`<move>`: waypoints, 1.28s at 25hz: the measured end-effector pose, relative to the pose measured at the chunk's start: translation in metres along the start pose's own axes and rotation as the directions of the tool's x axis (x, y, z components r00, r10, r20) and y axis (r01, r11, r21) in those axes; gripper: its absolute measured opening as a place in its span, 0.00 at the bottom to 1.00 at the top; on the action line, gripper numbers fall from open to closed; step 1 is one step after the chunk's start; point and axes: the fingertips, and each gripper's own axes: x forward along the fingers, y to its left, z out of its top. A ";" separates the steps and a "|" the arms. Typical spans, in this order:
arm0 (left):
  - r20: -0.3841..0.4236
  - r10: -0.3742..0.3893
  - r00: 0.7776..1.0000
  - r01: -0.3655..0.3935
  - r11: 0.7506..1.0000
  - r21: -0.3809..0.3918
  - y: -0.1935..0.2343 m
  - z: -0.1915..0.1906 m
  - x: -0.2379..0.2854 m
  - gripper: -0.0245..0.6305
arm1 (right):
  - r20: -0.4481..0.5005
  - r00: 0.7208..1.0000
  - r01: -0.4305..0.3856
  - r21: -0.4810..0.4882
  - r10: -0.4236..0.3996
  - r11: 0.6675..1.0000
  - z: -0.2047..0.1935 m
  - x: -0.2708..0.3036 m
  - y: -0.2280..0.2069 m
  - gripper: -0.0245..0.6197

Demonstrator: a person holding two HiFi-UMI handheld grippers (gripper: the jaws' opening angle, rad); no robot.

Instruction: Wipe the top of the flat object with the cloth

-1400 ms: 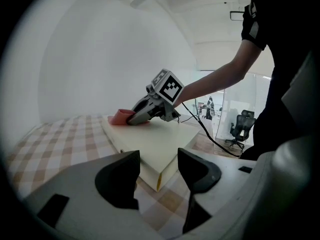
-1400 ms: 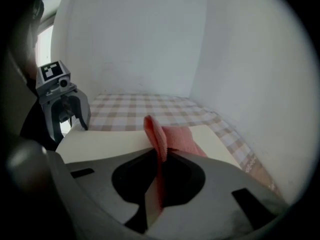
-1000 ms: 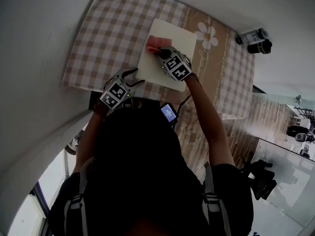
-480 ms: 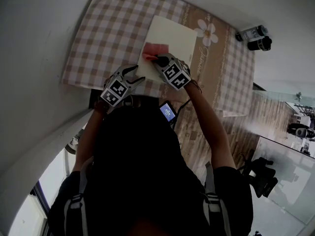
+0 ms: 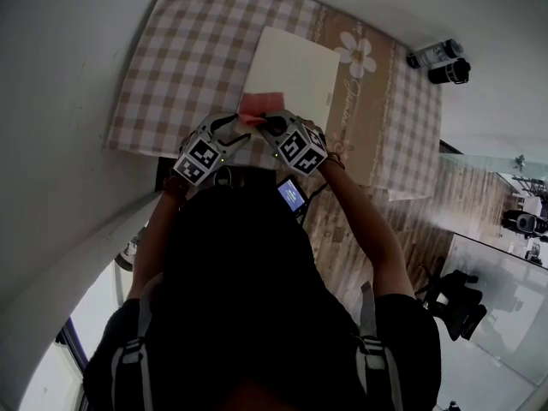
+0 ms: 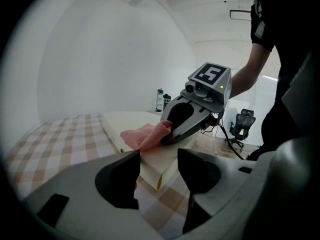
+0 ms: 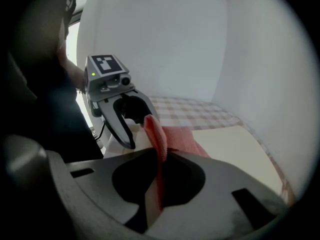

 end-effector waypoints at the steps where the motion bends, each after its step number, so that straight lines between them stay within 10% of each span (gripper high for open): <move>1: 0.003 -0.001 1.000 0.001 1.000 -0.001 0.000 0.000 0.000 0.41 | 0.000 1.000 -0.003 -0.002 0.003 1.000 0.000 0.000 0.003 0.07; 18: -0.005 -0.008 1.000 0.008 1.000 -0.026 0.000 -0.002 0.000 0.44 | 0.042 0.987 -0.146 -0.177 0.156 0.973 0.010 -0.022 0.038 0.07; 25: -0.004 0.014 1.000 -0.014 1.000 -0.020 0.003 -0.001 -0.006 0.44 | 0.239 0.968 0.110 -0.113 -0.080 0.988 0.050 -0.070 -0.070 0.07; 32: -0.018 0.010 1.000 -0.010 1.000 0.010 0.007 0.012 0.000 0.44 | 0.217 0.922 0.346 -0.083 -0.322 0.935 0.048 -0.079 -0.207 0.07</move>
